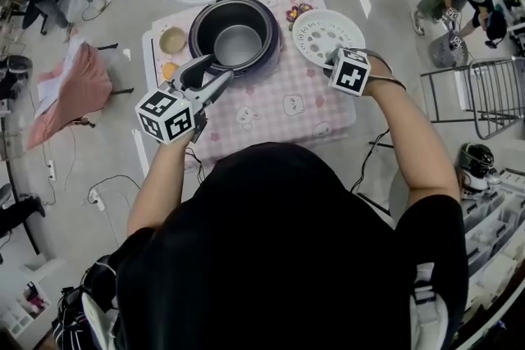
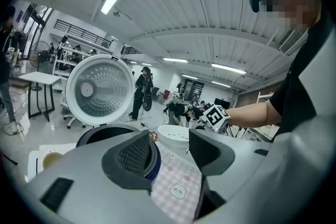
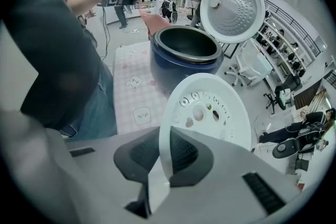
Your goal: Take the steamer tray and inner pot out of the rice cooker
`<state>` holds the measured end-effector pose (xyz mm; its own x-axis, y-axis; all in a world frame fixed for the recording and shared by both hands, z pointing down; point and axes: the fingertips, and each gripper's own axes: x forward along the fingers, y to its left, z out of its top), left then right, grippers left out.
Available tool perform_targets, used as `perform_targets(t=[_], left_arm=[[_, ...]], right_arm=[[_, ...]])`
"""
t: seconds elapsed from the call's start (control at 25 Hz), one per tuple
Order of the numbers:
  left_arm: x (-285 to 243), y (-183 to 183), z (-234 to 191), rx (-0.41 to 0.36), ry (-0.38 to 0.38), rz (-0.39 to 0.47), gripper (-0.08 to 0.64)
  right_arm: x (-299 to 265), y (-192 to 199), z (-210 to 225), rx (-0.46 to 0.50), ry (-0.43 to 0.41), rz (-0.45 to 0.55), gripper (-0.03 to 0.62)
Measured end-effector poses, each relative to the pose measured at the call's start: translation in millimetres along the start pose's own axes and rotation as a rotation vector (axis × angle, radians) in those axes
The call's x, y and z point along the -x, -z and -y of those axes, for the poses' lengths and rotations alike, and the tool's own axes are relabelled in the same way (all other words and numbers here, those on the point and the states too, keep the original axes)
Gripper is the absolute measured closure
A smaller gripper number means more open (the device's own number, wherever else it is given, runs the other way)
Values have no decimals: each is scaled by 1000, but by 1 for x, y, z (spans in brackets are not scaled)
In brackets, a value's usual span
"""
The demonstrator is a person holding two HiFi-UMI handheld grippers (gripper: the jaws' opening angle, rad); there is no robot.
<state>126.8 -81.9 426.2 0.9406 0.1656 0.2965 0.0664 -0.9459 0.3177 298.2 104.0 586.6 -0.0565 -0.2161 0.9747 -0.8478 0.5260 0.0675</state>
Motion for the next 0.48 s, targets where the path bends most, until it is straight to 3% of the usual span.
perform_targets(t=[0.48], left_arm=[[-1, 13, -7, 14, -16, -27, 302]], right_arm=[[-64, 18, -28, -36, -101, -15, 557]])
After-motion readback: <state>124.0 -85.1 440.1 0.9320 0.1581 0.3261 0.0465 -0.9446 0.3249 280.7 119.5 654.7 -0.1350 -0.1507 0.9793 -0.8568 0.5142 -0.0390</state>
